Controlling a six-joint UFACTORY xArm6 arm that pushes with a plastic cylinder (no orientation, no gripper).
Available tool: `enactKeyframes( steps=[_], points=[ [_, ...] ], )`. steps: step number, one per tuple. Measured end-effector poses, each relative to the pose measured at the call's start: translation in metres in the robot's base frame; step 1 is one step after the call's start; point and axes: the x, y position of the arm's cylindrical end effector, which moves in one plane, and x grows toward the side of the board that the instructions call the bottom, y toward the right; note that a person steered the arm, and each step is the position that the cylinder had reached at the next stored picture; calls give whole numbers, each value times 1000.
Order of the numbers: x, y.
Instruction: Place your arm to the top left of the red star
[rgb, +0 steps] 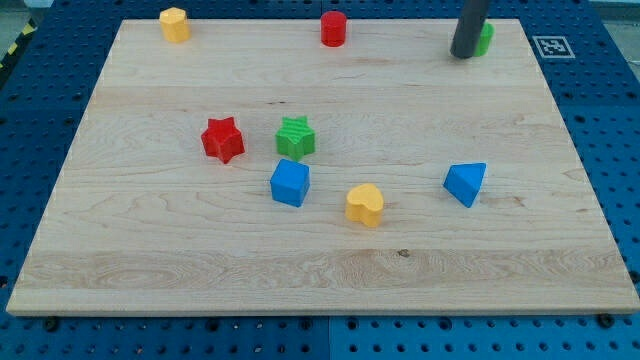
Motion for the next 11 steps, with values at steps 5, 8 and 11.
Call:
enactKeyframes(
  steps=[5, 8, 11],
  points=[
    [95, -89],
    [114, -107],
    [114, -107]
  ],
)
